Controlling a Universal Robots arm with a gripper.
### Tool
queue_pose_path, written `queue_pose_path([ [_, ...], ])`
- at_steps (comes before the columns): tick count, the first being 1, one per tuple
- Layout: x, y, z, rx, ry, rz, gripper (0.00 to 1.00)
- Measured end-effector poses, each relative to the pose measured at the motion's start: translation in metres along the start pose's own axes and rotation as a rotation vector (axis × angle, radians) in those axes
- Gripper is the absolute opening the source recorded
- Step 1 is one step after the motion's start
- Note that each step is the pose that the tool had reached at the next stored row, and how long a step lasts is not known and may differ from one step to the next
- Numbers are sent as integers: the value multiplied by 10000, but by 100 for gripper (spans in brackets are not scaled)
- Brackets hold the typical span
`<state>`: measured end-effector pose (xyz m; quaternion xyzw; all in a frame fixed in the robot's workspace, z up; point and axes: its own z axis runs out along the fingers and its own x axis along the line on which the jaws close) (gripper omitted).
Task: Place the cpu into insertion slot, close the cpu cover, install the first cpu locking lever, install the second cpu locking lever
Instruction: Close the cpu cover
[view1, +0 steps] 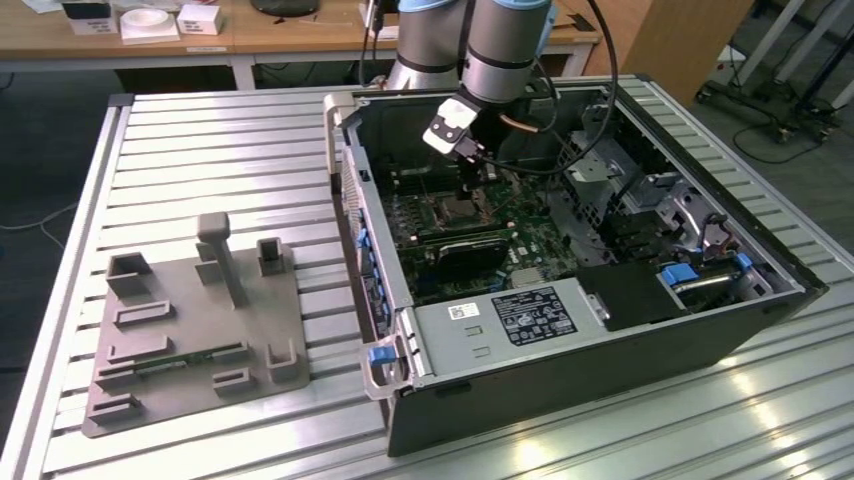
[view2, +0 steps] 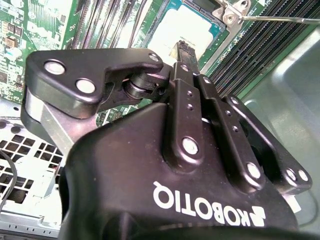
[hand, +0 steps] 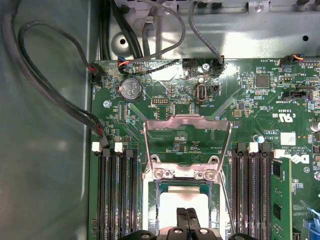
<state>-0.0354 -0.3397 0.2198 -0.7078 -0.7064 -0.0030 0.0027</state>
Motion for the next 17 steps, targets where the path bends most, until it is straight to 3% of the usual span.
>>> queue_pose_path([
  [4,1,0,-79,0,0,-1,10],
  [12,3,0,-362,-1,1,0,10],
  [17,3,21,-398,-4,1,-1,10],
])
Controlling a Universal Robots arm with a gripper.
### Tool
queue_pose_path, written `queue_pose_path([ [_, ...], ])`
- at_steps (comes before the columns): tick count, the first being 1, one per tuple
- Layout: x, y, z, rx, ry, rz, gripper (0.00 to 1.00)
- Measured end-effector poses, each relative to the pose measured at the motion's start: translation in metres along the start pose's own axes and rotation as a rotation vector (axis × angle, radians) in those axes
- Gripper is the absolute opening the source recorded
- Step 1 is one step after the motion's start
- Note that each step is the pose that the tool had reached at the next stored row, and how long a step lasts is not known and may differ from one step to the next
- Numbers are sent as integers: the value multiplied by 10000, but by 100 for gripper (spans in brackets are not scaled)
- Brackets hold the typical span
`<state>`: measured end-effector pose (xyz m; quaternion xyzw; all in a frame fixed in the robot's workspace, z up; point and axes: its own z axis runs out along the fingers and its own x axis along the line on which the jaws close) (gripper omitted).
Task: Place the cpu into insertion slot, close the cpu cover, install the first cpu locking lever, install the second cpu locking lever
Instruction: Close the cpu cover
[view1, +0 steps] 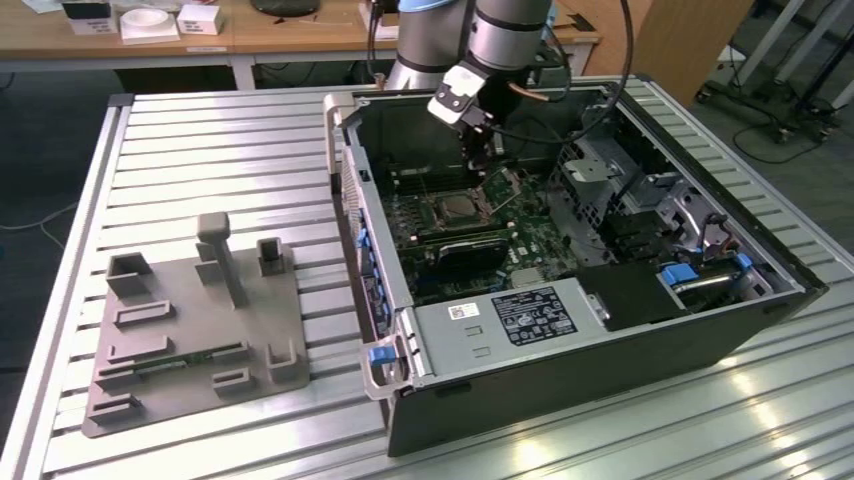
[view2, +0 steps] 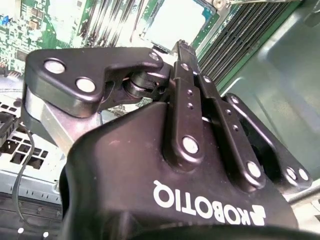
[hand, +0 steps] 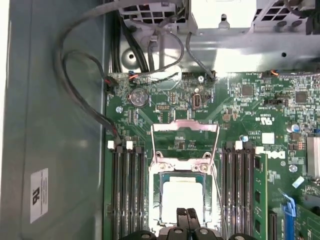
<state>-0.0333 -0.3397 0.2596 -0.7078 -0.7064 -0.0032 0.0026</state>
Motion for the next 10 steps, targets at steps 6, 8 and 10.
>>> queue_pose_path([
  [6,0,212,14,0,0,1,10],
  [8,0,278,24,0,-1,-1,10],
  [10,1,334,33,1,-1,0,10],
])
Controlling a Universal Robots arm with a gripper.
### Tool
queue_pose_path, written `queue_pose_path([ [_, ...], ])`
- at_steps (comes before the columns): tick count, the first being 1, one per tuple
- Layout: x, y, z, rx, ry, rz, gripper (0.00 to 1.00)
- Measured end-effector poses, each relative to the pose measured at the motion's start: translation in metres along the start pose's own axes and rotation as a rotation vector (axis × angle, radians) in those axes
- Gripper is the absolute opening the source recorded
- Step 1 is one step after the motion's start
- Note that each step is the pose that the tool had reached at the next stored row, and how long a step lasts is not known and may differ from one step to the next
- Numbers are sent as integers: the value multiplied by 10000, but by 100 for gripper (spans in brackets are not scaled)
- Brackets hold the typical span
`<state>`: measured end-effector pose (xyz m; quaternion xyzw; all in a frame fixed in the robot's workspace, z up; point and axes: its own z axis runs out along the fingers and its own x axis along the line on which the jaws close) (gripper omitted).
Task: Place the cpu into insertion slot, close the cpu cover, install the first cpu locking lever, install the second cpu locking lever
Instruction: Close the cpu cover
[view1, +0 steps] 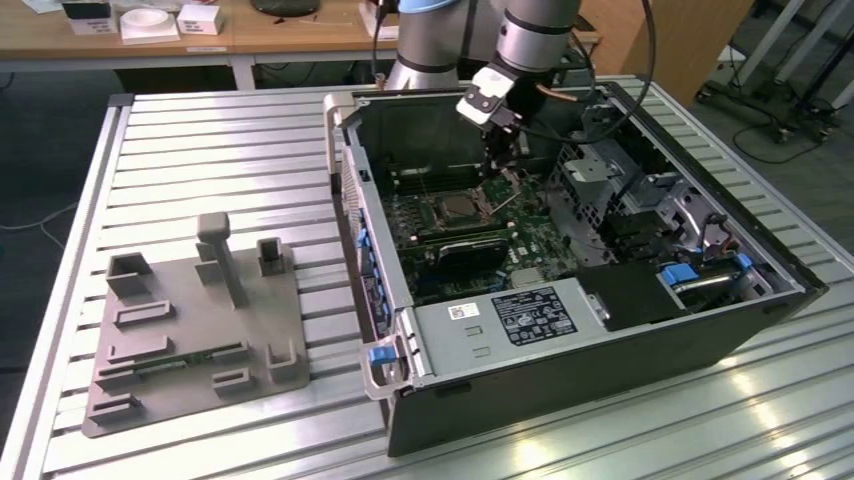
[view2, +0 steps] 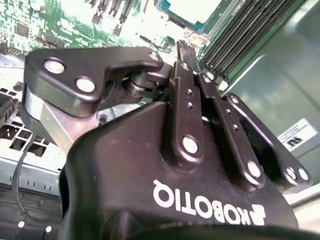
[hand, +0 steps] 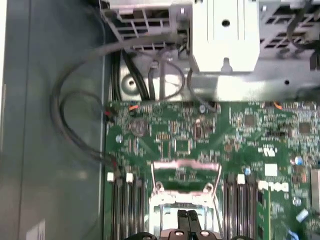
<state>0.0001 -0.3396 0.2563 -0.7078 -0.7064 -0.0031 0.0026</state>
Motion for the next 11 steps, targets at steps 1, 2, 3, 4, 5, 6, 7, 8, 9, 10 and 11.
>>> queue_pose_path([
  [1,0,19,0,1,-2,0,10],
  [2,0,30,0,1,-2,-1,10],
  [3,0,36,0,1,-2,-1,10],
  [4,0,38,-5,1,-1,-1,10],
  [5,1,38,-19,0,0,1,10],
  [6,1,38,-40,-1,0,2,10],
  [7,1,38,-64,-1,1,1,10],
  [8,1,38,-90,-1,1,0,10],
  [9,1,39,-120,-1,0,0,10],
  [10,2,41,-145,-1,1,-1,10],
  [11,2,43,-164,-1,1,-1,10],
])
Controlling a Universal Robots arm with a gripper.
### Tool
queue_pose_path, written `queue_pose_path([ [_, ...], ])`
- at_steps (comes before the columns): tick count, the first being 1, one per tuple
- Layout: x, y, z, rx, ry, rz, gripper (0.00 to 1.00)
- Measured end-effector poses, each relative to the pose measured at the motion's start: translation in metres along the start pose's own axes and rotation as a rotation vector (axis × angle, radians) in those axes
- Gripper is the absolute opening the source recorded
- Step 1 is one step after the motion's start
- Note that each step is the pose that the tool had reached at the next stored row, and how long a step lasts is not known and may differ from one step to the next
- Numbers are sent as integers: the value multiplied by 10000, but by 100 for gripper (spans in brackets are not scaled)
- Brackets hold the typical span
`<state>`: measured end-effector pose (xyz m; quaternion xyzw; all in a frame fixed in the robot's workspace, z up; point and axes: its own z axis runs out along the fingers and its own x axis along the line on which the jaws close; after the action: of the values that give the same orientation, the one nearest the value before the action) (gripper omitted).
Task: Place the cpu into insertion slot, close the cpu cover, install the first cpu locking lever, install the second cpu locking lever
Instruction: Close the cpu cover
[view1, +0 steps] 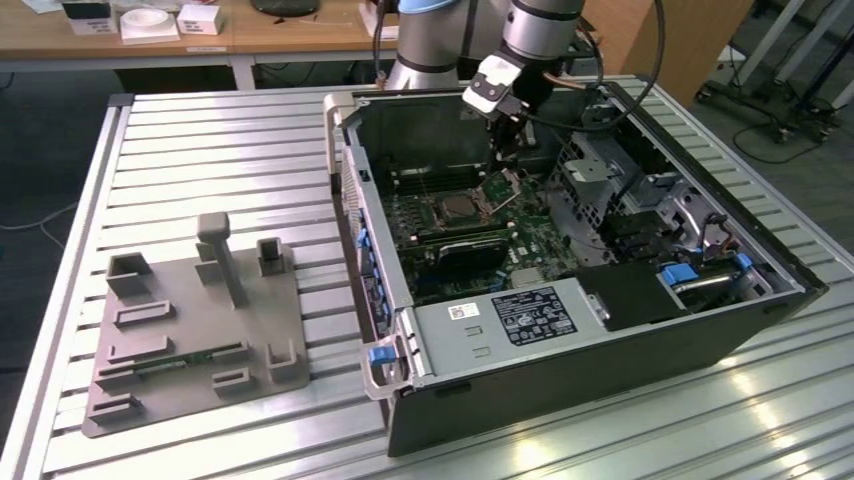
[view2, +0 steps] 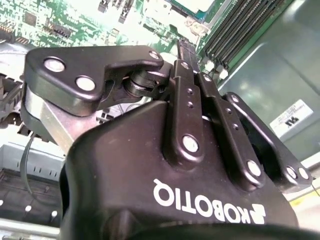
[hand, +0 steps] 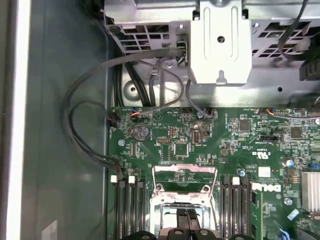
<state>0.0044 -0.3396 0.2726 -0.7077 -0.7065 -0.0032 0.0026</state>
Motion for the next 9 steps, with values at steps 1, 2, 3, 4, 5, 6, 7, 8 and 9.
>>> queue_pose_path([
  [1,0,2,-9,1,-2,1,10],
  [2,0,5,-10,0,1,1,10],
  [3,0,5,-10,0,1,2,10],
  [4,0,5,-10,0,1,3,10],
  [5,0,5,-10,0,1,2,10],
  [6,0,6,-10,0,0,2,10],
  [7,0,6,-10,0,0,1,10],
  [8,0,7,-10,0,0,1,10],
  [9,0,7,-10,0,-1,2,10],
])
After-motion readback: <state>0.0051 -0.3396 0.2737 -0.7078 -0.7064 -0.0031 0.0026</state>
